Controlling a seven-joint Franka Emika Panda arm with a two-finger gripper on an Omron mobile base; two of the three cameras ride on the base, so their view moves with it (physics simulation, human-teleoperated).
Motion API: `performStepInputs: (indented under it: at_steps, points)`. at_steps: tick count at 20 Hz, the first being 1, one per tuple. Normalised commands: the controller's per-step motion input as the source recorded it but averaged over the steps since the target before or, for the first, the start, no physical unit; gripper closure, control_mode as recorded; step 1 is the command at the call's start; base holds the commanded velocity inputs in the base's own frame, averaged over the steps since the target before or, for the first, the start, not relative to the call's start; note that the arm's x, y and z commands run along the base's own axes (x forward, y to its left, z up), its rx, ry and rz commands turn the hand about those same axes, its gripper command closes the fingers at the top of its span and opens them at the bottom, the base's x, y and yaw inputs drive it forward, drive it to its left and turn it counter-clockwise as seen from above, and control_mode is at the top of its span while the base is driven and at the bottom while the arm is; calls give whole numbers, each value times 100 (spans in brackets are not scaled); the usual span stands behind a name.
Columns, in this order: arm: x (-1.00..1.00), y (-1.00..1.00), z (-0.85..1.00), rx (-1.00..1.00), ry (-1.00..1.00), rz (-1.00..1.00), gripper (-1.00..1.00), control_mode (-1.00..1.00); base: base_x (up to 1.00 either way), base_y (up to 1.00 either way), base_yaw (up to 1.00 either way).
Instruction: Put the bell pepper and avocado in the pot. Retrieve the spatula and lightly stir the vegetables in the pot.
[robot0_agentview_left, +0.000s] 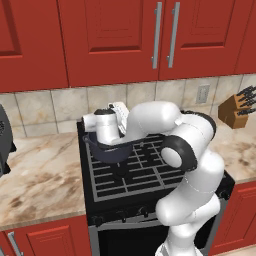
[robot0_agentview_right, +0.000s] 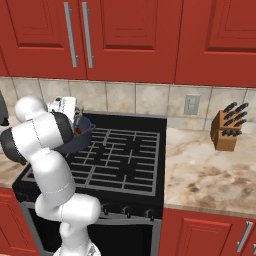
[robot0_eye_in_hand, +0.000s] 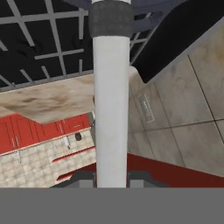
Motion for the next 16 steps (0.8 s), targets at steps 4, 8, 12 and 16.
performStepInputs:
  at_steps: [4,8,12,16]
  points:
    - [18,0,-3,0,0,0,100,-100,0,0,0]
    - [18,1,-26,-2,0,0,100,-100,0,0,0]
    - [11,5,-23,-3,0,0,100,-100,0,0,0]
    - [0,10,-1,-1,0,0,100,-100,0,0,0]
